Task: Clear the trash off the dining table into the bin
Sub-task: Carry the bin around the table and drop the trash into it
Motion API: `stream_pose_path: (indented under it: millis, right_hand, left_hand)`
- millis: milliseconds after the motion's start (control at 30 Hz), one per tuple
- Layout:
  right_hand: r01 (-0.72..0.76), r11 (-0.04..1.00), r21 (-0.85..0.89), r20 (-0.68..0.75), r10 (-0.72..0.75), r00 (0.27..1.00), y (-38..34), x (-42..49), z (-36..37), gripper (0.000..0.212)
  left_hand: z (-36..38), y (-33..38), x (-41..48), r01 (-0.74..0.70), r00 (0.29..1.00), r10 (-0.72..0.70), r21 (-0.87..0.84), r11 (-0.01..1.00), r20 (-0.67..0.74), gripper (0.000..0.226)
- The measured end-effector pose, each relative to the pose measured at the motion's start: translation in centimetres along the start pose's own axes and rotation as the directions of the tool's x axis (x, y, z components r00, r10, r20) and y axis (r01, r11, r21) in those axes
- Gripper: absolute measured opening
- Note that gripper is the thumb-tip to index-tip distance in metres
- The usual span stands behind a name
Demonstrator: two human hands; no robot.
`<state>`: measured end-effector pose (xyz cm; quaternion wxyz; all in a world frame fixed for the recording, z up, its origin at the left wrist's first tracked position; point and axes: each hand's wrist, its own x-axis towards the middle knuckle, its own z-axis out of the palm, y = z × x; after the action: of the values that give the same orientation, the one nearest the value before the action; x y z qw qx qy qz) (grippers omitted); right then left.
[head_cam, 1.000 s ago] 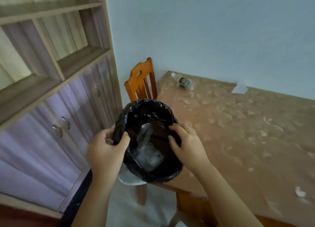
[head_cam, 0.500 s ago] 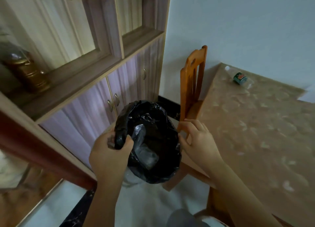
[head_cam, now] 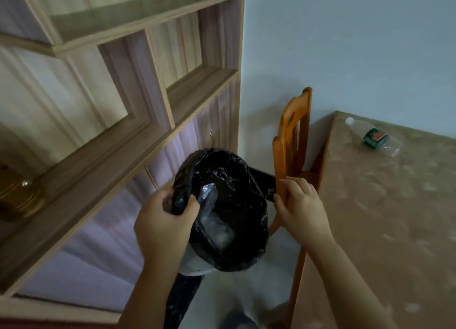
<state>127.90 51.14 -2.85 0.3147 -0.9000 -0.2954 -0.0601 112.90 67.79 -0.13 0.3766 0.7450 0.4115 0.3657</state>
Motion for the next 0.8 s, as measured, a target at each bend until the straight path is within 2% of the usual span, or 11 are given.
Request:
stream_pose_path:
  millis: [100,333,533,800]
  right_hand:
    - [-0.071,0.997,0.014,-0.076,0.072,0.994,1.2,5.1,-0.6,0.029]
    - [-0.125,0.992,0.023,-0.208,0.127,0.97,4.8,14.0,-2.9,0.03]
    - [-0.216,0.976,0.006,-0.32,0.207,0.925,8.4,19.3,-4.5,0.03]
    - [-0.455,0.888,-0.064,-0.487,0.37,0.791,11.8,23.8,-6.0,0.032]
  left_hand:
    - [3.9,2.9,5.2,-0.075,0.997,0.075,0.001,0.997,0.035,0.019]
    - [12.4,10.1,12.6,-0.269,0.962,0.272,-0.127,0.955,0.008,0.017]
    - [19.4,14.5,18.1,-0.282,0.951,0.305,-0.272,0.92,0.045,0.015]
    - [30.3,20.0,25.4,-0.278,0.885,0.406,-0.442,0.853,0.228,0.012]
